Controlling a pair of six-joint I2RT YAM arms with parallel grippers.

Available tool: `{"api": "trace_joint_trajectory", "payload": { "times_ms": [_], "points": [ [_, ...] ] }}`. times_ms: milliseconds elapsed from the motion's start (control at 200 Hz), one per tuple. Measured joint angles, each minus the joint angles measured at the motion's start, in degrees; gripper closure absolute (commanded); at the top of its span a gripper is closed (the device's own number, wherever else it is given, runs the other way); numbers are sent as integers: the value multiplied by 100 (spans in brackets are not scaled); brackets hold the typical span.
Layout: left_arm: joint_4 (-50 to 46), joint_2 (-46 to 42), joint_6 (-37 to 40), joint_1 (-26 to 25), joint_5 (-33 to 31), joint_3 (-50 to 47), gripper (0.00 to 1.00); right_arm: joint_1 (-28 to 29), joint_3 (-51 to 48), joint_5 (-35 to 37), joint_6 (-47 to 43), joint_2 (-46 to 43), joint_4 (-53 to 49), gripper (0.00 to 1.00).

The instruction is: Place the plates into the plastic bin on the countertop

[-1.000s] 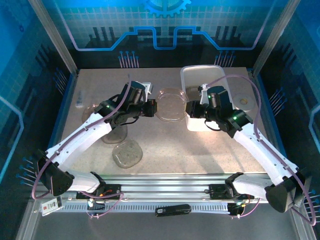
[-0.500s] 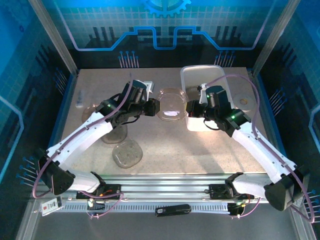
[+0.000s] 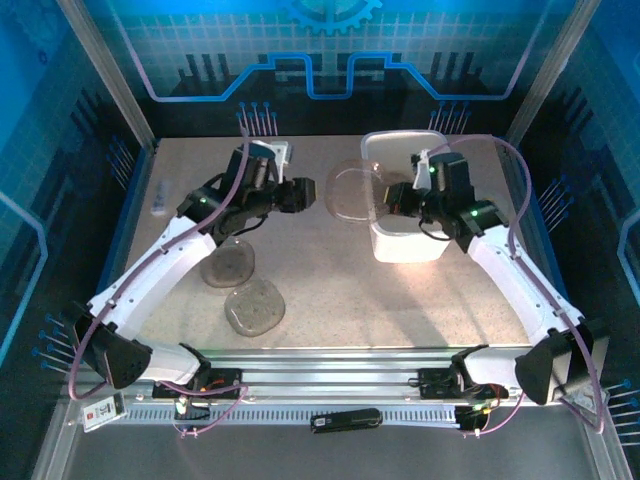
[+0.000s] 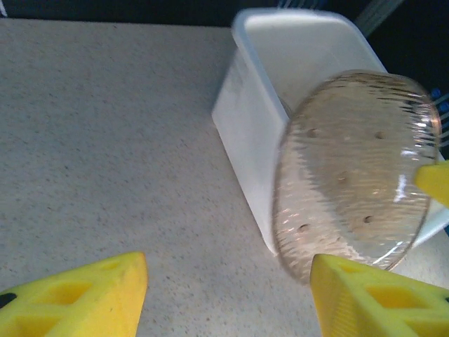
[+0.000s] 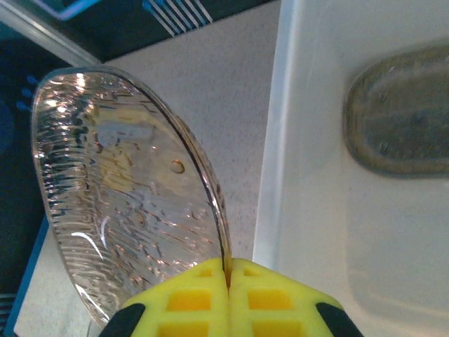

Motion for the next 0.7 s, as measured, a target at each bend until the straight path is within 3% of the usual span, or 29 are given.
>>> {"api": "trace_joint_trajectory", "payload": {
  "times_ms": [185, 405, 700],
  "points": [
    [-2, 555, 37, 494, 256, 531, 36, -651, 962, -229, -411, 549, -452, 100],
    [-111, 1692, 160, 713, 643, 1495, 36, -1272, 2295, -262, -1246, 1475, -1408, 100],
    [-463, 3036, 293, 960, 970, 3003, 36, -1670, 3309, -133, -2035, 2546, -2350, 100]
  ]
}}
